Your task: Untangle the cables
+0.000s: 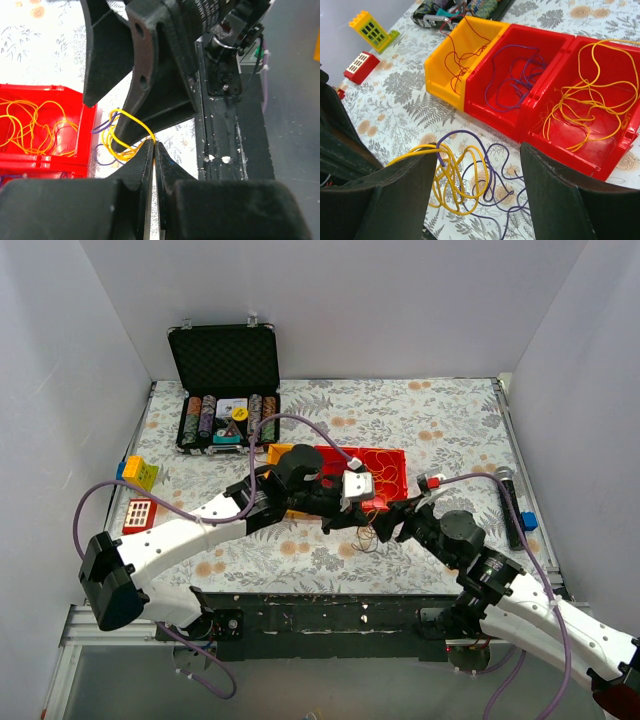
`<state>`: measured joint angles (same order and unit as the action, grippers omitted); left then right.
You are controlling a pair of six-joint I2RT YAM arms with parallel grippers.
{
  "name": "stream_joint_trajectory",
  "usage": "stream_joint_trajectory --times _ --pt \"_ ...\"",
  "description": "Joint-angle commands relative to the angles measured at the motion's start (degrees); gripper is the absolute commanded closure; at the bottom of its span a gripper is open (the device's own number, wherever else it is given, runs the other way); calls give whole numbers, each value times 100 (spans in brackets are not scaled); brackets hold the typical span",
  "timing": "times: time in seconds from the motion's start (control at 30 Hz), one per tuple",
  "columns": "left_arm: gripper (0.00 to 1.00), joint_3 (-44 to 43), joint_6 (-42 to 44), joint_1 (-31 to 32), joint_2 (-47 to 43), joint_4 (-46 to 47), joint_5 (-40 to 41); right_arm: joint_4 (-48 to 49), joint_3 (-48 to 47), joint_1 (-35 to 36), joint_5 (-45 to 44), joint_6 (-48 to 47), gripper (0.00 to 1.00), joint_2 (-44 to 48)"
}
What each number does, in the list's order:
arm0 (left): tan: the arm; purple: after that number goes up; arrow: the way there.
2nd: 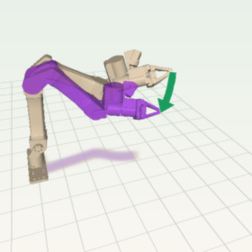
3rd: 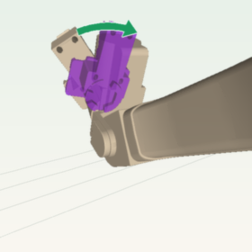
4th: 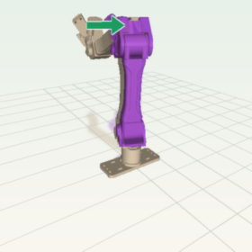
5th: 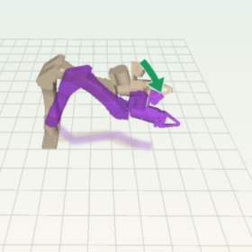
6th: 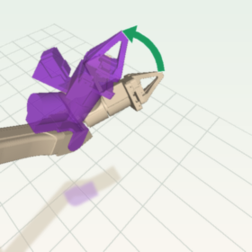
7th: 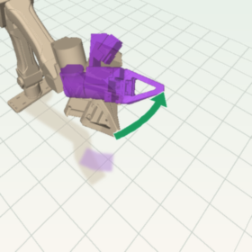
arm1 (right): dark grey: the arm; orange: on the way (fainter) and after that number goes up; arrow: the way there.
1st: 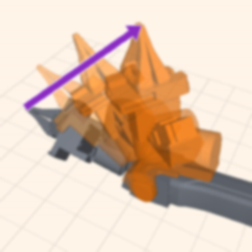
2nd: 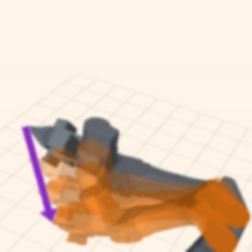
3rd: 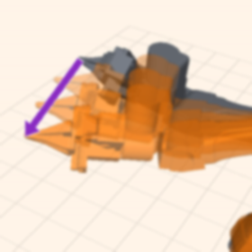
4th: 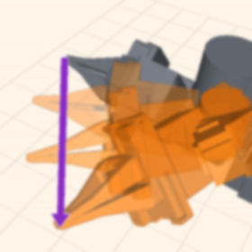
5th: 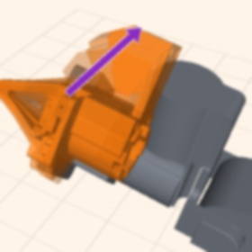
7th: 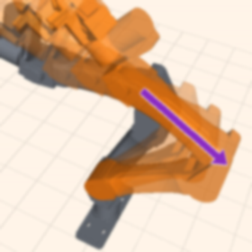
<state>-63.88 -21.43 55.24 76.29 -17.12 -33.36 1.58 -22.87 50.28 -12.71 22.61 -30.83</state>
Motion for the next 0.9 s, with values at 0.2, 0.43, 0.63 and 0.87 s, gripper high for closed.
stream_joint_trajectory --times 0.2,0.43,0.63,0.87 --pt "100 -879 -309 22 -18 -204 -838 843 -42 34 251 191 34 -608" --pt "100 -2479 -783 22 281 -274 -1137 808 538 43 190 419 43 -618" --pt "100 -3122 -1258 22 430 -37 -1313 642 811 43 225 569 46 -407" --pt "100 -3104 -1031 22 378 -63 -1287 141 925 52 208 718 48 41"
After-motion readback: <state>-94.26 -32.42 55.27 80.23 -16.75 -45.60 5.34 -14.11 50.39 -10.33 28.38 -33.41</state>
